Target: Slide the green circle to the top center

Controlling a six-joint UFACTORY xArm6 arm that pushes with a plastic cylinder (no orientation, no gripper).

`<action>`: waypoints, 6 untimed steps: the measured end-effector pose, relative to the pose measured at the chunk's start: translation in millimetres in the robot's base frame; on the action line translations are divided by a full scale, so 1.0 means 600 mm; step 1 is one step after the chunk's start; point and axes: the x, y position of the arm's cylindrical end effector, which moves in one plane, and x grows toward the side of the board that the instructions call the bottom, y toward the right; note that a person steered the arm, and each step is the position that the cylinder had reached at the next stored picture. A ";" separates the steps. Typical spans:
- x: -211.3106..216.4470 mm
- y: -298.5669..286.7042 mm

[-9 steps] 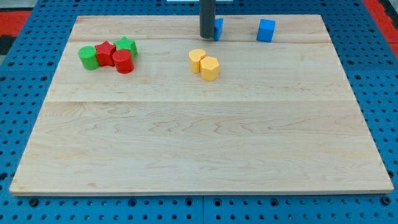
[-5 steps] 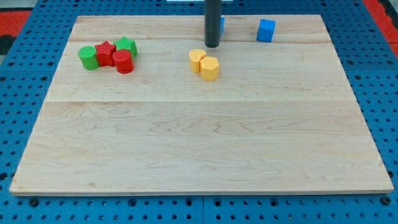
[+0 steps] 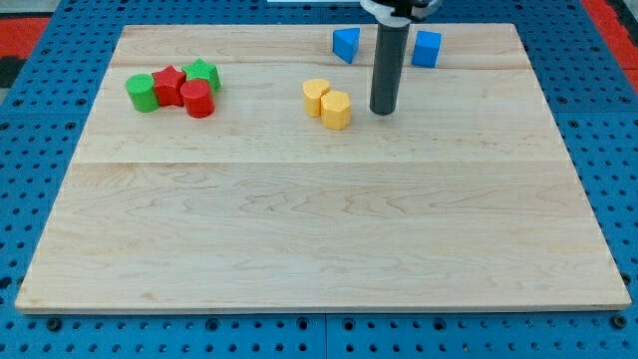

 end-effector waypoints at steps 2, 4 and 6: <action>0.060 -0.119; 0.053 -0.390; -0.025 -0.509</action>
